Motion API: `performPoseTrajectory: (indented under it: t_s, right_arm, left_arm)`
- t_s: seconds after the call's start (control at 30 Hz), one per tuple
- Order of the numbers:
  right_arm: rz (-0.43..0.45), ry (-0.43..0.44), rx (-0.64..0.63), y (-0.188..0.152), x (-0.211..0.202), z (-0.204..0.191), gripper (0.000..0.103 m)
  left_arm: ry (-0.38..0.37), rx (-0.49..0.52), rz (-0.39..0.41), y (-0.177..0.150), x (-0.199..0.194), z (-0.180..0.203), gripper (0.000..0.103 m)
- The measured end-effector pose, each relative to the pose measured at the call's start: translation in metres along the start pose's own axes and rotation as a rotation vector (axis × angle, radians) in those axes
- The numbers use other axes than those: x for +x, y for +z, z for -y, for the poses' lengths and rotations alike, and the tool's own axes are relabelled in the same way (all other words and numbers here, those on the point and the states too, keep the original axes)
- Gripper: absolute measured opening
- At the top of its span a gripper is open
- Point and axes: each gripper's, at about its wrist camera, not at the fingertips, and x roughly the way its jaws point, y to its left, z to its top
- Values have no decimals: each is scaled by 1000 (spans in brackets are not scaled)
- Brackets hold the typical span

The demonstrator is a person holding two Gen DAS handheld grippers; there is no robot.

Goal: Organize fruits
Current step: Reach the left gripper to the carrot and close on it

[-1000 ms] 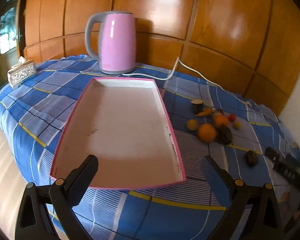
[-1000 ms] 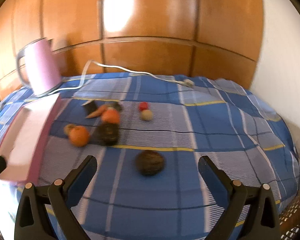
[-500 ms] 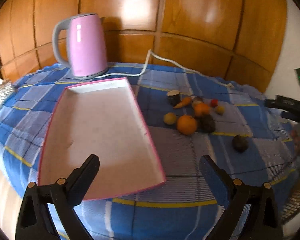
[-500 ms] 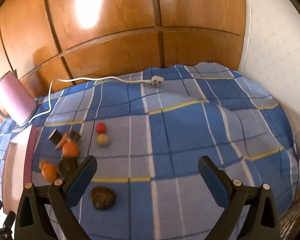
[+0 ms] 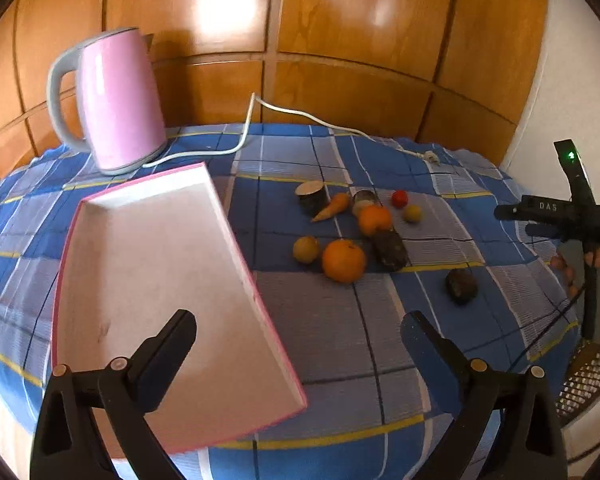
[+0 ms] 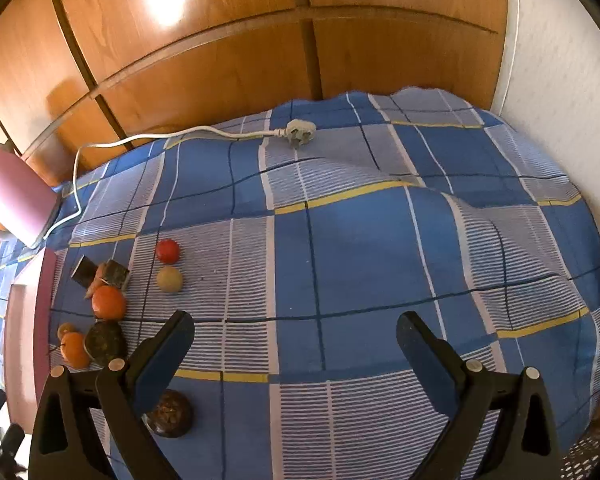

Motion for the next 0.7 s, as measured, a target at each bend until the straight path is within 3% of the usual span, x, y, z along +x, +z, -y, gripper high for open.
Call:
performPoseTrajectory:
  t_s: [0.13,0.23,0.47,0.57,0.7]
  right_arm:
    - [-58,72,38,-3,9,1,102]
    - [-72,120,60,-2,11,1,103]
    - [-54,158,49,-1,3,-5,102]
    - [-50,160,58,0,1,-4,102]
    - [-44,154,58,1,-2,-4,102]
  left_arm:
    - [42,55,-73,19,15,-1,103]
    - [78,78,-54,34,19,-7,98]
    - [13,75,-101,76,44,-9,65]
    - [-39,188,-121,85,63,16,47]
    - [-72,291,-184,88,97,37,32]
